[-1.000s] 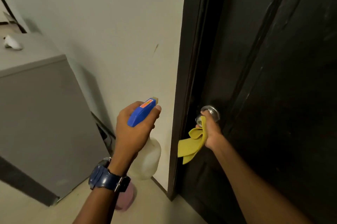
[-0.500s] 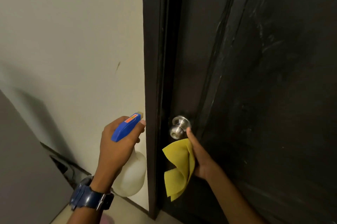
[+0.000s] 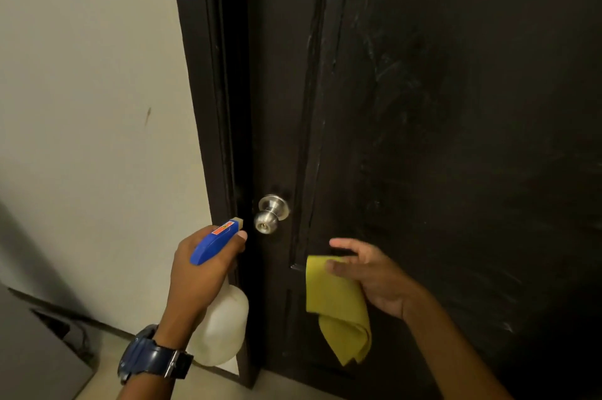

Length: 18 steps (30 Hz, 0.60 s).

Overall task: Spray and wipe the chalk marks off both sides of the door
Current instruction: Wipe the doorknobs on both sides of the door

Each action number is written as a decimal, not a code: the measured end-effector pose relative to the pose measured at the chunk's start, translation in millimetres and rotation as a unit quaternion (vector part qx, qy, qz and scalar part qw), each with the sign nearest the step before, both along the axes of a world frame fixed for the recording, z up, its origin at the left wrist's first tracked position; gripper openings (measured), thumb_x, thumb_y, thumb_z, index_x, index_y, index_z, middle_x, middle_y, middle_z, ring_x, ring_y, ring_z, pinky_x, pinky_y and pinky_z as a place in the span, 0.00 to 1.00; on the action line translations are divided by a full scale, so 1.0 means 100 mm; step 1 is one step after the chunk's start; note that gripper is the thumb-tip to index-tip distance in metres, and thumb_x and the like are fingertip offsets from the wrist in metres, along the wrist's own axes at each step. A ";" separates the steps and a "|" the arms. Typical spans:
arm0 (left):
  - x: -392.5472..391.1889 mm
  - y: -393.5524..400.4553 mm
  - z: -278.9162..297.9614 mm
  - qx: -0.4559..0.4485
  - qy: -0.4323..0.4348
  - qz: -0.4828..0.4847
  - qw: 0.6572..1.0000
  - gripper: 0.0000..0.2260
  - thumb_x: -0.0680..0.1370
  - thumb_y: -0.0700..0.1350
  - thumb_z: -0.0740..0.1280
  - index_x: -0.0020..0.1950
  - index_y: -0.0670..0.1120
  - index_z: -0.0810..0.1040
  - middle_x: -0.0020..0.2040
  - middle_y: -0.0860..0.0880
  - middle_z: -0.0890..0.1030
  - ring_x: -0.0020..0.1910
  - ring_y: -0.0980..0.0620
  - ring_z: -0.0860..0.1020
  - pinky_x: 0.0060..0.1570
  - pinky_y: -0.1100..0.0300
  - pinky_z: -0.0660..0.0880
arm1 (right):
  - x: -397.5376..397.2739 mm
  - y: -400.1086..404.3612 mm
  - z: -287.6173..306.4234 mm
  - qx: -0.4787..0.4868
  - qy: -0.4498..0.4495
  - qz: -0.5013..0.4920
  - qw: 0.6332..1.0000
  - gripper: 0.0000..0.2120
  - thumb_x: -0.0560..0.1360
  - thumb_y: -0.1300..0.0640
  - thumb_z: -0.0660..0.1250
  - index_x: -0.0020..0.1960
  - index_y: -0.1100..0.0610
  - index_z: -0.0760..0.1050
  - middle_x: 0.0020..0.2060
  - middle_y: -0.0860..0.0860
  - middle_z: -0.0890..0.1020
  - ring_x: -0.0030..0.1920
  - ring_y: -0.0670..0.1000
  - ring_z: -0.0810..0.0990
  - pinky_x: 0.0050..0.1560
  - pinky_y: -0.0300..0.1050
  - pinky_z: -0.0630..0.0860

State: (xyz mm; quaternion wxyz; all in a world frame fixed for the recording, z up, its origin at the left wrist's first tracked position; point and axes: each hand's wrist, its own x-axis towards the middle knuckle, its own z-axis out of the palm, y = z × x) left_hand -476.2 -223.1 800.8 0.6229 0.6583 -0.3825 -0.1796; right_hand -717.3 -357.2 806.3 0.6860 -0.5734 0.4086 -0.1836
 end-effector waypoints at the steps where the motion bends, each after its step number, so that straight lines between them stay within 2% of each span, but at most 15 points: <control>1: -0.07 0.02 0.03 -0.001 0.006 -0.007 1.000 0.13 0.76 0.56 0.72 0.41 0.46 0.81 0.31 0.51 0.81 0.31 0.53 0.79 0.37 0.58 0.74 | -0.09 0.01 0.09 -0.004 -0.044 -0.022 0.999 0.29 0.70 0.63 0.74 0.70 0.55 0.71 0.56 0.60 0.84 0.54 0.55 0.85 0.53 0.46 0.82; 3: -0.21 0.06 0.11 -0.002 0.003 -0.017 1.000 0.09 0.79 0.48 0.72 0.42 0.45 0.82 0.32 0.51 0.81 0.31 0.55 0.79 0.37 0.59 0.74 | -0.26 0.05 0.19 -0.036 -0.089 -0.048 0.994 0.22 0.73 0.67 0.71 0.66 0.55 0.75 0.54 0.58 0.85 0.55 0.54 0.85 0.52 0.47 0.82; 4: -0.30 0.09 0.15 -0.002 -0.002 -0.017 1.000 0.08 0.79 0.46 0.71 0.43 0.44 0.82 0.34 0.51 0.82 0.31 0.55 0.79 0.37 0.60 0.74 | -0.34 0.09 0.20 -0.066 -0.077 -0.055 0.993 0.19 0.75 0.66 0.71 0.64 0.56 0.76 0.53 0.56 0.86 0.55 0.54 0.85 0.53 0.47 0.82; 6: -0.48 0.18 0.21 -0.001 -0.011 -0.020 1.000 0.07 0.79 0.46 0.71 0.44 0.44 0.83 0.36 0.49 0.83 0.32 0.55 0.80 0.38 0.61 0.75 | -0.44 0.25 0.18 -0.135 -0.020 -0.056 0.989 0.12 0.76 0.60 0.72 0.59 0.58 0.80 0.50 0.54 0.86 0.54 0.55 0.84 0.53 0.45 0.81; 8: -0.66 0.30 0.25 0.004 -0.014 -0.027 1.000 0.06 0.79 0.46 0.71 0.44 0.44 0.83 0.37 0.47 0.84 0.32 0.55 0.80 0.38 0.61 0.76 | -0.54 0.44 0.11 -0.196 0.018 -0.057 0.979 0.07 0.78 0.55 0.71 0.54 0.55 0.81 0.47 0.54 0.85 0.51 0.52 0.84 0.50 0.43 0.80; 11: -0.88 0.54 0.27 0.013 -0.017 -0.035 0.999 0.07 0.79 0.46 0.71 0.46 0.42 0.83 0.37 0.47 0.84 0.33 0.54 0.80 0.37 0.63 0.76 | -0.70 0.69 0.05 -0.263 0.014 -0.084 0.961 0.04 0.80 0.49 0.67 0.53 0.49 0.77 0.49 0.54 0.82 0.50 0.54 0.81 0.51 0.51 0.80; 15: -1.00 0.90 0.31 0.018 -0.024 -0.028 0.999 0.08 0.79 0.47 0.70 0.46 0.43 0.83 0.36 0.47 0.83 0.33 0.52 0.80 0.37 0.61 0.76 | -0.84 1.03 0.17 -0.249 -0.075 -0.124 0.958 0.06 0.82 0.48 0.61 0.57 0.48 0.71 0.50 0.57 0.83 0.50 0.59 0.83 0.51 0.59 0.81; 18: -1.05 1.11 0.36 0.020 -0.027 -0.023 0.999 0.08 0.79 0.47 0.70 0.48 0.43 0.83 0.37 0.46 0.83 0.34 0.51 0.80 0.36 0.62 0.76 | -0.84 1.22 0.23 -0.240 -0.066 -0.168 0.954 0.03 0.83 0.49 0.60 0.54 0.47 0.70 0.49 0.59 0.83 0.51 0.62 0.82 0.51 0.63 0.80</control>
